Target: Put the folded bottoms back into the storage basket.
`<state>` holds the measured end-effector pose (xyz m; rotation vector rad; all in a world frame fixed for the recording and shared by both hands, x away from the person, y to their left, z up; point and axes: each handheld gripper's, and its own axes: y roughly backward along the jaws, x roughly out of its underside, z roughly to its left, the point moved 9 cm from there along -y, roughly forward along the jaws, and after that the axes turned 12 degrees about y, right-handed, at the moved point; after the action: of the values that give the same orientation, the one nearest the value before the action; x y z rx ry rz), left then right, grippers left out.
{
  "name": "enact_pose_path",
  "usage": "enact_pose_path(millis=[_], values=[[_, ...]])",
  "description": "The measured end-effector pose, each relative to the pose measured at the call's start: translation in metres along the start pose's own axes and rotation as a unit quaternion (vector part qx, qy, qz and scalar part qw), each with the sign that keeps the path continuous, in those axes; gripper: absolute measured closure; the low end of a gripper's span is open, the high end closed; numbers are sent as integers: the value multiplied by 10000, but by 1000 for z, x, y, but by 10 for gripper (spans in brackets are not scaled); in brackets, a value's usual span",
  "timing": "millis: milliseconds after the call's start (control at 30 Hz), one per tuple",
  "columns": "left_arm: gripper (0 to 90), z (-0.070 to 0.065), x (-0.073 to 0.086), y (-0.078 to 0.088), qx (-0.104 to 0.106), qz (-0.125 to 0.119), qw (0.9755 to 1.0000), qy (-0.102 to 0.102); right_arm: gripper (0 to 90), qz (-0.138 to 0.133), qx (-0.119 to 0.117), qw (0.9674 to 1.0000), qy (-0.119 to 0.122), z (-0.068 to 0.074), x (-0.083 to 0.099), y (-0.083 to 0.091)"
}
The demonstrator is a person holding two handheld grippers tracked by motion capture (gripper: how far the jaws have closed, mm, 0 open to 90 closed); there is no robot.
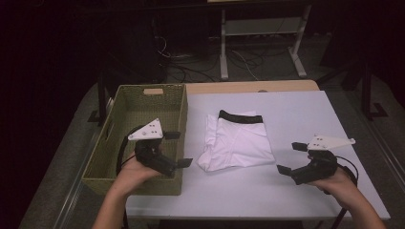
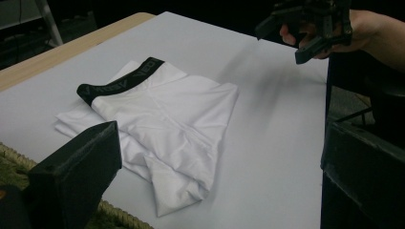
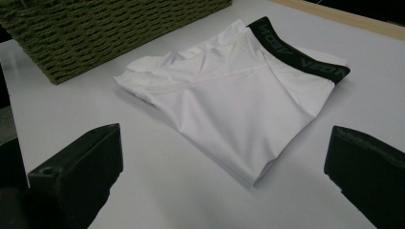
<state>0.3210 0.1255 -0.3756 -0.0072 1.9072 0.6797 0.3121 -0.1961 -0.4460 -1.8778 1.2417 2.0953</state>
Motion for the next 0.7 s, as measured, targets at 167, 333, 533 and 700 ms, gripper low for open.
enact_pose_path(millis=[167,333,533,700], values=[[0,0,0,0,-10,12,10000,-3,0,10,3,10000,-38,2,6,0],[0,0,0,0,-9,13,10000,-16,0,-37,18,9999,-115,3,14,1],[0,-1,0,0,-3,20,10000,-17,0,-52,59,9998,-165,2,18,0],[0,-1,0,0,12,21,10000,-18,0,2,77,9998,-176,2,23,-3]])
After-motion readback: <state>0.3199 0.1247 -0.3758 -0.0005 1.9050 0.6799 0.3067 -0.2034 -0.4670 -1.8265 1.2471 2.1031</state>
